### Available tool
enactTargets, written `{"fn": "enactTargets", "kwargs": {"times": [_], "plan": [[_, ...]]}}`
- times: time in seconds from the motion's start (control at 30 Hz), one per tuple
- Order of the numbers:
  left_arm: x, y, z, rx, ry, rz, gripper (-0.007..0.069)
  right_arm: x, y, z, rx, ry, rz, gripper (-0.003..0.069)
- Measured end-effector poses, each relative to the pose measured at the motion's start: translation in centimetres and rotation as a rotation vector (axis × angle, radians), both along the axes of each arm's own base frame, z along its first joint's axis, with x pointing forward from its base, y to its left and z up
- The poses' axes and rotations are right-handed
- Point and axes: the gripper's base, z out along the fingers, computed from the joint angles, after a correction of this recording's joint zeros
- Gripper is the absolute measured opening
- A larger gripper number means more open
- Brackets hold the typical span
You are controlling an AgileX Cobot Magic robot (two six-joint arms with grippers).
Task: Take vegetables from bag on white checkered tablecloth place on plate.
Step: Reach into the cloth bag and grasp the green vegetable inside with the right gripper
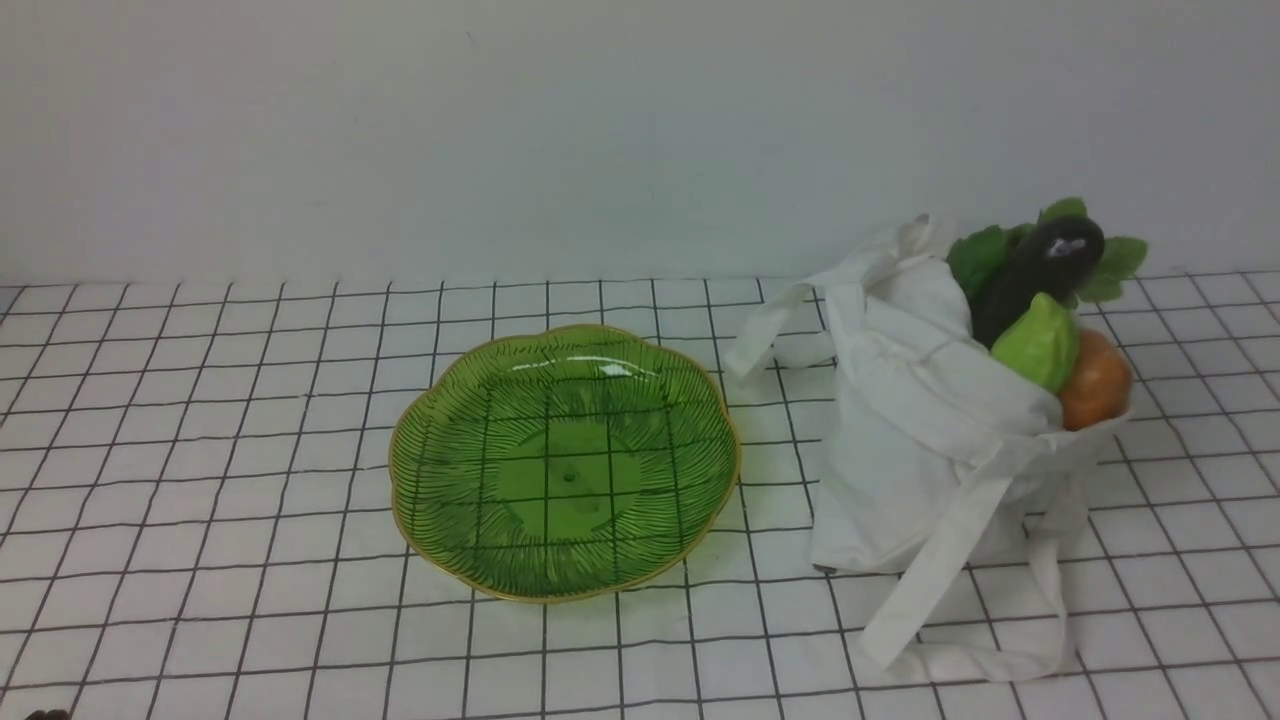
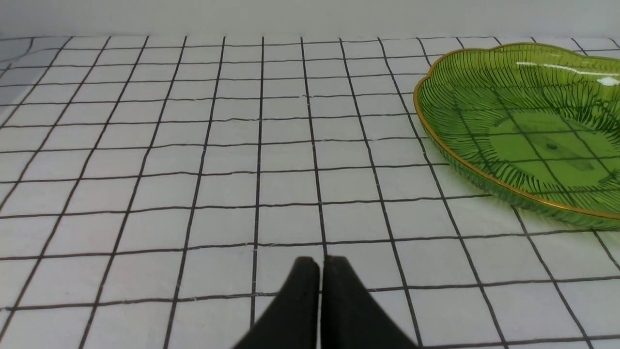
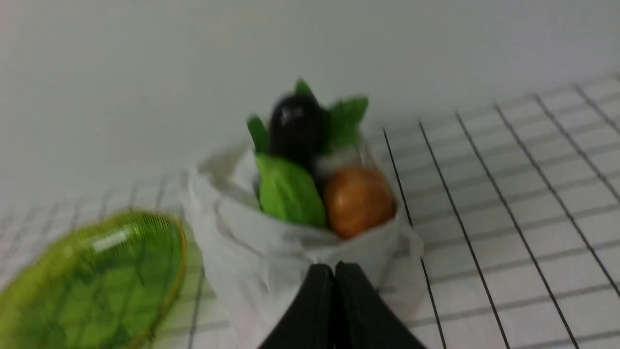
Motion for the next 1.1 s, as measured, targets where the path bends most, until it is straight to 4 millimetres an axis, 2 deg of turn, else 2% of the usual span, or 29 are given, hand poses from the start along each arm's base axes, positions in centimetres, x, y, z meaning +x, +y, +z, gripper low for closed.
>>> {"fn": "enactTargets", "kwargs": {"times": [0.03,0.07,0.13,0.2,0.3,0.33,0.4,0.5,0.63,0.8,0.9,0.93,1.1], "plan": [[0.0,0.0,0.0,0.000,0.000,0.000,-0.0008,1.2,0.0,0.2,-0.019,0.059,0.020,-0.0016],[0.0,0.0,0.0,0.000,0.000,0.000,-0.0008,1.2,0.0,0.4,-0.019,0.056,0.021,-0.0016],[0.0,0.0,0.0,0.000,0.000,0.000,-0.0008,4.9,0.1,0.6,-0.063,0.162,0.078,-0.0014],[0.0,0.0,0.0,0.000,0.000,0.000,-0.0008,6.8,0.2,0.6,-0.071,0.191,0.114,-0.0008],[0.0,0.0,0.0,0.000,0.000,0.000,-0.0008,10.0,0.6,0.4,-0.074,0.233,0.192,0.0025],[0.0,0.0,0.0,0.000,0.000,0.000,-0.0008,10.4,0.6,0.4,-0.080,0.237,0.202,0.0032],[0.0,0.0,0.0,0.000,0.000,0.000,-0.0008,12.5,0.9,-0.1,-0.068,0.254,0.256,0.0090],[0.0,0.0,0.0,0.000,0.000,0.000,-0.0008,13.8,1.1,-0.6,-0.064,0.267,0.286,0.0148],[0.0,0.0,0.0,0.000,0.000,0.000,-0.0008,16.2,1.1,-1.8,-0.074,0.267,0.319,0.0334],[0.0,0.0,0.0,0.000,0.000,0.000,-0.0008,18.1,1.3,-3.1,-0.044,0.273,0.313,0.0508],[0.0,0.0,0.0,0.000,0.000,0.000,-0.0008,18.7,1.7,-3.6,-0.050,0.275,0.327,0.0556],[0.0,0.0,0.0,0.000,0.000,0.000,-0.0008,19.2,2.4,-4.0,-0.070,0.273,0.354,0.0589],[0.0,0.0,0.0,0.000,0.000,0.000,-0.0008,20.1,3.5,-4.6,-0.102,0.242,0.363,0.0611]]}}
